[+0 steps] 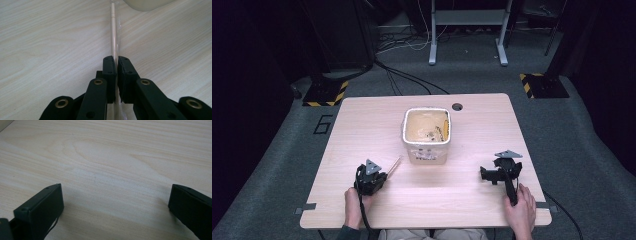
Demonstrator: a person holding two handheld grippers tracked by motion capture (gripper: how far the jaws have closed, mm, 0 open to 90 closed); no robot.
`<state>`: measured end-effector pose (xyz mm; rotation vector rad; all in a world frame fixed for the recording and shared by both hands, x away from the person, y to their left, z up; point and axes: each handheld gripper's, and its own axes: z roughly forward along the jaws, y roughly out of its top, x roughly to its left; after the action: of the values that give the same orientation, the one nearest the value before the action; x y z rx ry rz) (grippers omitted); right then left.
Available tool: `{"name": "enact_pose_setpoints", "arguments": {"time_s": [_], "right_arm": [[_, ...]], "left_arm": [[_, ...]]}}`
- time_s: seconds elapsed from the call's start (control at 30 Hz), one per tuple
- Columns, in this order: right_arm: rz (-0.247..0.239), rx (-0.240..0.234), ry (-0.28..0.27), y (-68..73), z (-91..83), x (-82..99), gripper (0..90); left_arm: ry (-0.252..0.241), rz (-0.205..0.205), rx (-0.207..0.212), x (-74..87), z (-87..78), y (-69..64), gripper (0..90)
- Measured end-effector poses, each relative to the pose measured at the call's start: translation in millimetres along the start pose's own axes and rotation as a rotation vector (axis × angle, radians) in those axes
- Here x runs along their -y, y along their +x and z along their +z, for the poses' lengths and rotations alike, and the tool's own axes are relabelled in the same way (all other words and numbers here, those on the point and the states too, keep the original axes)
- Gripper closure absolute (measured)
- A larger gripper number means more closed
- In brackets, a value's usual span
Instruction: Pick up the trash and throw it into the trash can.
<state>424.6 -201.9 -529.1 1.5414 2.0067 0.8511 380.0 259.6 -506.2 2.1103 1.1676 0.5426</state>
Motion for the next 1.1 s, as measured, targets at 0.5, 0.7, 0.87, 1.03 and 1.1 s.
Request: {"name": "enact_pose_setpoints", "arguments": {"time_s": [0.5, 0.7, 0.87, 1.03, 1.1], "right_arm": [[0.000, 0.000, -0.001, 0.0, 0.0, 0.0, 0.0], [0.000, 0.000, 0.000, 0.0, 0.0, 0.0, 0.0], [0.000, 0.000, -0.001, 0.0, 0.1, 0.0, 0.0], [0.000, 0.000, 0.000, 0.0, 0.0, 0.0, 0.0], [0.000, 0.000, -0.001, 0.0, 0.1, 0.0, 0.0]], "left_arm": [[-0.040, -0.020, -0.004, -7.9, -13.4, 6.2, 84.5], [-0.045, -0.017, -0.012, -7.8, -20.9, 6.9, 84.5], [-0.055, -0.042, -0.004, -4.4, -27.6, 9.9, 84.5], [-0.077, -0.044, 0.002, -8.7, -32.4, 13.4, 84.5], [-0.077, -0.059, 0.008, -10.3, -30.3, 15.3, 84.5]]}}
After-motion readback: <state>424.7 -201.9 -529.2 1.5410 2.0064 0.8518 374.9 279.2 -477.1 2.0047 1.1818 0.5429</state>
